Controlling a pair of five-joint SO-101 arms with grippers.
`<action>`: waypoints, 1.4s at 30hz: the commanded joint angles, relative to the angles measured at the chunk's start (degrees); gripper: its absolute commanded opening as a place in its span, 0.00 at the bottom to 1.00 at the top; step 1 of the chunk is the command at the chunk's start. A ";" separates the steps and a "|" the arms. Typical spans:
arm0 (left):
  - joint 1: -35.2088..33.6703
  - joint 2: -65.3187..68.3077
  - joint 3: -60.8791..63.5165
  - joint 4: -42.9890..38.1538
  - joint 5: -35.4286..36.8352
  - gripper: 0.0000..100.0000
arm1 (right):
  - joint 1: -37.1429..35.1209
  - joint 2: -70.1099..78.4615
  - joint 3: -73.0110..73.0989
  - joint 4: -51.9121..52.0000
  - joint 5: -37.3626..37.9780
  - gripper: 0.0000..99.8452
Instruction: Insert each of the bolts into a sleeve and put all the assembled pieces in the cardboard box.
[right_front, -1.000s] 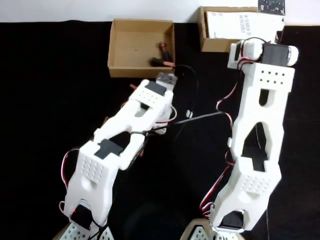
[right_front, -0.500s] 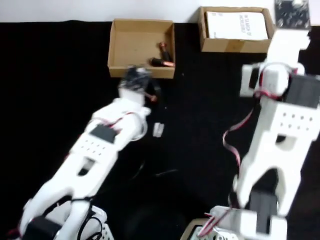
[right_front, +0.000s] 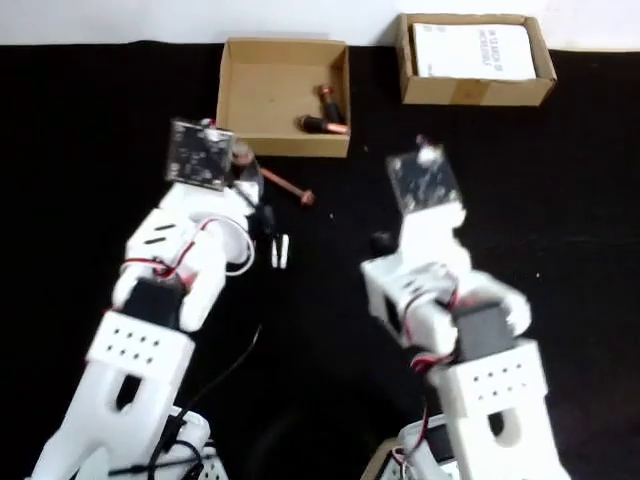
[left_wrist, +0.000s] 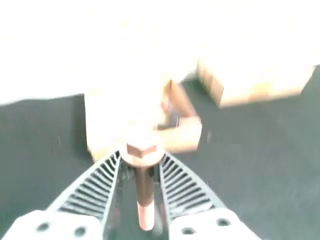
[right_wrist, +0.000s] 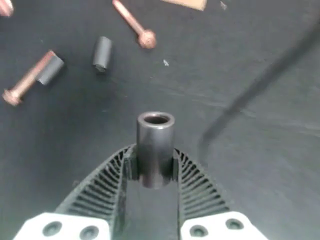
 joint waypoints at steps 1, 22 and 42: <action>-0.40 -3.03 -6.64 -1.05 -0.26 0.01 | -4.26 -8.31 17.80 -21.32 -2.11 0.01; 13.85 -2.77 -21.49 14.86 9.93 0.01 | -12.00 -22.55 57.10 -83.82 -0.18 0.01; 16.22 0.31 -17.71 16.62 9.93 0.01 | -12.00 -22.64 57.10 -80.66 2.90 0.01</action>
